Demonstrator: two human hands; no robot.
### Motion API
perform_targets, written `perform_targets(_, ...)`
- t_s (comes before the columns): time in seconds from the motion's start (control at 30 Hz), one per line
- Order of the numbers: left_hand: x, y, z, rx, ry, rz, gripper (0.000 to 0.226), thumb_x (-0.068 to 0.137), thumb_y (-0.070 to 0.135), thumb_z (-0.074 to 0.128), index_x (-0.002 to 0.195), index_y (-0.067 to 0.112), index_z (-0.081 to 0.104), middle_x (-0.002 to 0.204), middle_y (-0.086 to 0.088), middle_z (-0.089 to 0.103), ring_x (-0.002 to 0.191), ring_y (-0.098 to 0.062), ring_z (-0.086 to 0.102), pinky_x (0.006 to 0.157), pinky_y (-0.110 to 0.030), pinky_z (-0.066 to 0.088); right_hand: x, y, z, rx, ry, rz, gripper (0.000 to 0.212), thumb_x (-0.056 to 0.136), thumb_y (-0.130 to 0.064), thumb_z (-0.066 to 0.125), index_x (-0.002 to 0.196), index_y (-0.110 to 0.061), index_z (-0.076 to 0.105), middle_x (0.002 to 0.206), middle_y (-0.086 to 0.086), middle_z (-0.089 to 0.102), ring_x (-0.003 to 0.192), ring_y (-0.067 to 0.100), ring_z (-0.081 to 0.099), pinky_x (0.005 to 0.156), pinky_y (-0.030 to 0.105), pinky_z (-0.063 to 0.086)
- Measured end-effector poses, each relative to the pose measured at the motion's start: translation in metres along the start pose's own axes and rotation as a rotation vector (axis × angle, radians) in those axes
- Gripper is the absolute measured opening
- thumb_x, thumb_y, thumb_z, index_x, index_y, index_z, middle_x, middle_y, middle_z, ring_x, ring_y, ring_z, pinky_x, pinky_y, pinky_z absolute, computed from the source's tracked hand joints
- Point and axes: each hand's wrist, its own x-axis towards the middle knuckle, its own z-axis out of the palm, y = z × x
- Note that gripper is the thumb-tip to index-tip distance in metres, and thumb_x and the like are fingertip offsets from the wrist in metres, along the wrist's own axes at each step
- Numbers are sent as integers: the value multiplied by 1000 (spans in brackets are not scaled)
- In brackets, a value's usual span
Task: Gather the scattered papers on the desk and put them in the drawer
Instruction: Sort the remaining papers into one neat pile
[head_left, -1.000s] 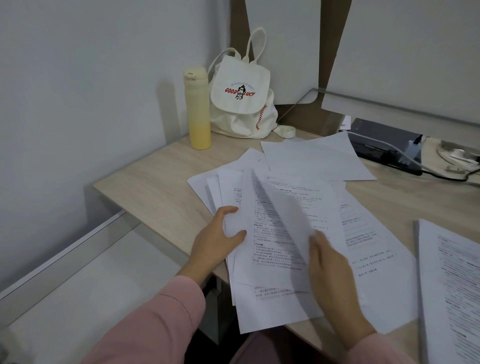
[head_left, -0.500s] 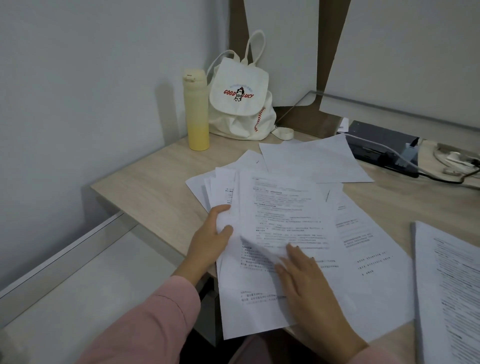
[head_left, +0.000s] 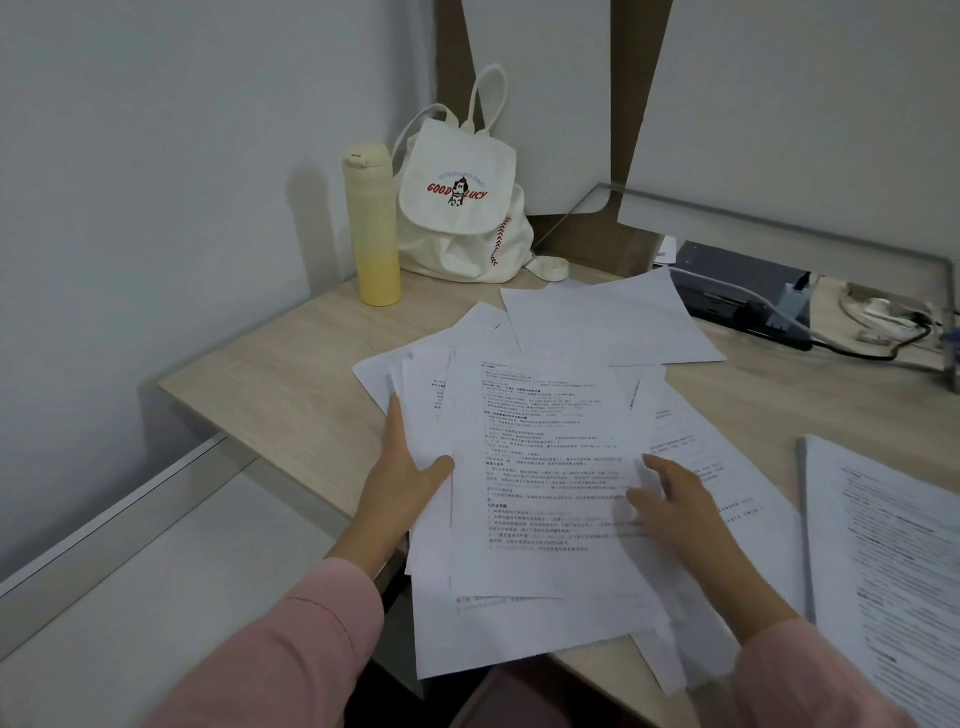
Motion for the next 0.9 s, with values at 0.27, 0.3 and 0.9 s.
perform_targets(0.27,1,2,-4,-123,-78,-20,73,81,25,63,142,34,25,138,11,44,121,-10,47,93,-27,42,-9,-10,4,98,-130,-55,40,90,-12,55,129,-18,50,124,5,51,103,12,44,90,22,32)
perform_targets(0.3,0,5,-4,-171,-83,-52,70,85,17,63,142,29,25,136,6,46,118,-13,50,86,-24,45,-10,-11,3,140,-129,-39,40,90,-11,55,129,-17,50,127,5,51,104,12,45,91,22,32)
perform_targets(0.9,-40,131,0,-313,18,270,35,84,-4,53,101,26,58,97,12,66,87,-7,62,72,-16,51,-39,-47,-83,771,81,-293,32,87,-7,57,114,-24,63,111,0,70,102,21,66,87,39,52)
